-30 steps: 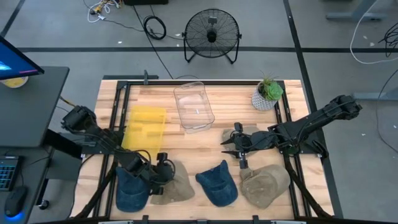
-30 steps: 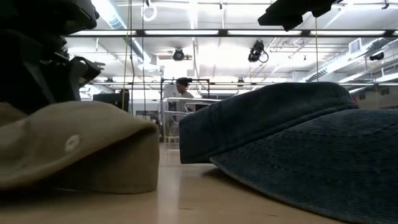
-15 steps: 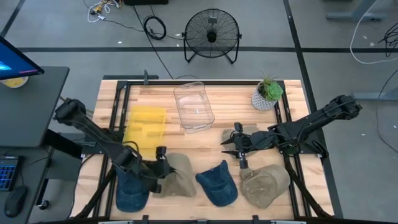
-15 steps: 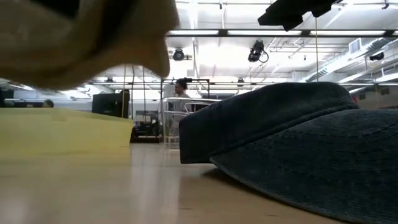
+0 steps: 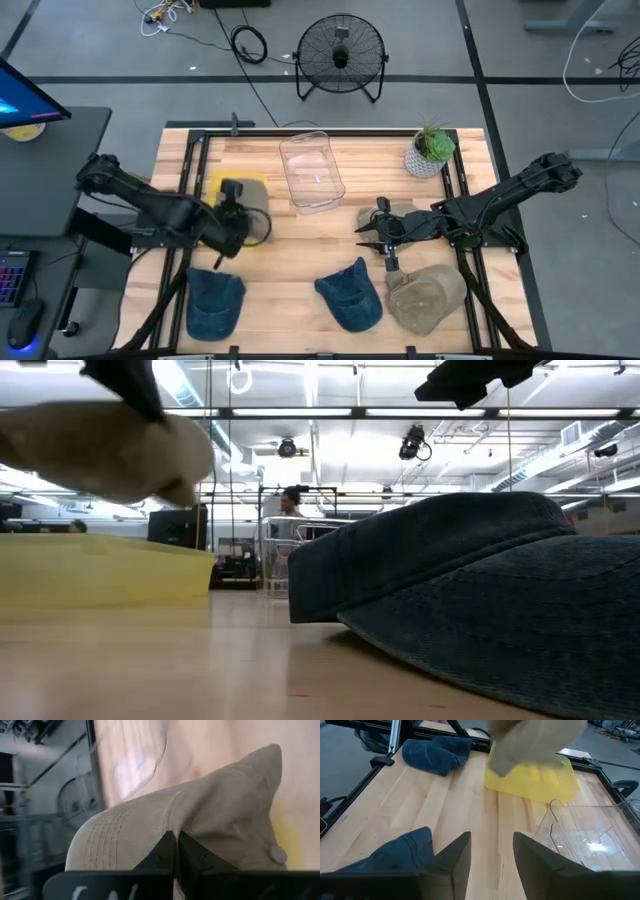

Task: Pick & Place hat
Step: Put the bottom left brown cap into the yellow bin, then put the top brown cap into the yellow bin

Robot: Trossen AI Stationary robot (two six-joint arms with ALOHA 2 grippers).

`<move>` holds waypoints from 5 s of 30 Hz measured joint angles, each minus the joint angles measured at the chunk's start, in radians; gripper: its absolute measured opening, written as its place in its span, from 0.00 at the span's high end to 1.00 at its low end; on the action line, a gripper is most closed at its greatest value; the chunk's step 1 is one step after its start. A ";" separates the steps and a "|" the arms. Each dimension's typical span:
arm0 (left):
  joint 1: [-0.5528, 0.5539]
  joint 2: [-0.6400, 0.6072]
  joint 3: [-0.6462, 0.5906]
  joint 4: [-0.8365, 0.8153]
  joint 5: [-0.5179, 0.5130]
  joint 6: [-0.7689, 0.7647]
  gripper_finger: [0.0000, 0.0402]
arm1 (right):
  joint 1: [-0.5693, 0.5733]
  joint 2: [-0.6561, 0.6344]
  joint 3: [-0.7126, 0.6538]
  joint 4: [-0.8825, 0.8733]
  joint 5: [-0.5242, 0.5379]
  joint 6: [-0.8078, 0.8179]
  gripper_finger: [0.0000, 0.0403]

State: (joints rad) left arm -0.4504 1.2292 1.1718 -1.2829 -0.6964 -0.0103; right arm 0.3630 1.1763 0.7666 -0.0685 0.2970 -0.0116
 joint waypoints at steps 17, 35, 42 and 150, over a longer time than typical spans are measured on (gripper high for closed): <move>0.336 0.010 -0.099 -0.009 0.188 0.320 0.99 | 0.000 0.000 0.000 0.000 0.000 -0.008 0.63; 0.499 0.010 -0.480 0.530 0.243 0.253 0.92 | 0.000 0.000 0.000 0.000 0.000 -0.009 0.63; 0.543 0.012 -0.529 0.533 0.249 0.212 0.82 | 0.000 0.000 0.000 0.000 0.000 -0.008 0.63; 0.303 0.365 -0.206 1.348 0.513 -0.006 0.53 | -0.119 0.436 0.288 -0.063 0.062 0.098 0.98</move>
State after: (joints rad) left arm -0.1471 1.5939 0.9653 0.0650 -0.1835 -0.0162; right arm 0.2442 1.6119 1.0550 -0.1316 0.3588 0.0862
